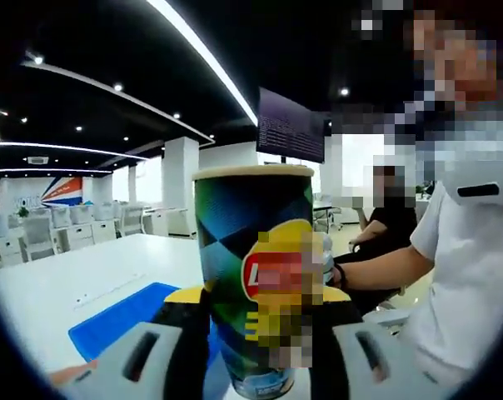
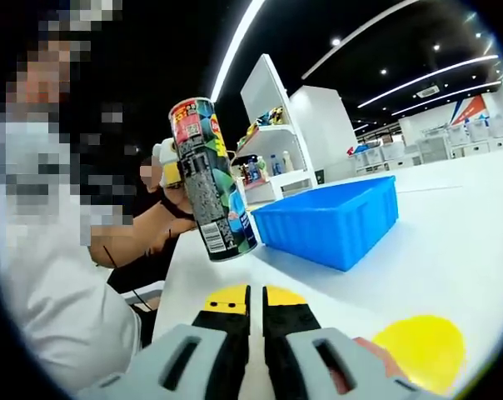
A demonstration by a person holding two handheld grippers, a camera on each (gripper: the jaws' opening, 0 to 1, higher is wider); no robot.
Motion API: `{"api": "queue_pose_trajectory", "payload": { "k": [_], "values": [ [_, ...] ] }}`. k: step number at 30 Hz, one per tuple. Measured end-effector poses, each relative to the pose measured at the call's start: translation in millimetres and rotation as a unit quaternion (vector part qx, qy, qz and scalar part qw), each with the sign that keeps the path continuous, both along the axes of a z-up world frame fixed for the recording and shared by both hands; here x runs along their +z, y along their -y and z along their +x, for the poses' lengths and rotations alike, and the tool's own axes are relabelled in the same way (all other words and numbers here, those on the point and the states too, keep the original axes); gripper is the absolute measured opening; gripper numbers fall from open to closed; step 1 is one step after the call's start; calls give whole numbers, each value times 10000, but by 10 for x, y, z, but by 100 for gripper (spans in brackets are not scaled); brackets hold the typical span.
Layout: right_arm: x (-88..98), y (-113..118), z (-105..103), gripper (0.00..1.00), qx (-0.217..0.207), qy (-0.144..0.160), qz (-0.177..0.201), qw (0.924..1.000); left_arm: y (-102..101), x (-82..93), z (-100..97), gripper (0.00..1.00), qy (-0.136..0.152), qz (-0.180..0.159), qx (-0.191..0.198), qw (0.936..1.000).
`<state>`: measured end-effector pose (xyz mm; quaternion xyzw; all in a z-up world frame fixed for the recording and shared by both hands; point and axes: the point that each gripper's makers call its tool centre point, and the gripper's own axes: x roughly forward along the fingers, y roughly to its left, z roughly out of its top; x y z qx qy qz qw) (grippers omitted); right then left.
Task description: Open the lid of the chip container on the table, take out the chips, place them into the box in front of the container, and close the lid
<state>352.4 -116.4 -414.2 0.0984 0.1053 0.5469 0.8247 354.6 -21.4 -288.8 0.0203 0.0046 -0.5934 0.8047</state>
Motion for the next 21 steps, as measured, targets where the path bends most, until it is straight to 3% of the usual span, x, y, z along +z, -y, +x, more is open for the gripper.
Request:
{"api": "queue_pose_trajectory", "payload": {
  "k": [5, 8, 21],
  "values": [
    [-4, 8, 12, 7, -21, -37, 14, 10000, -16, -26, -28, 46, 118, -75, -37, 9999],
    [-1, 11, 12, 7, -27, -34, 28, 10000, -12, -64, -28, 46, 6, -99, -90, 9999],
    [-9, 18, 22, 7, -41, -71, 32, 10000, 46, -267, -78, 46, -45, 165, -176, 9997]
  ]
}}
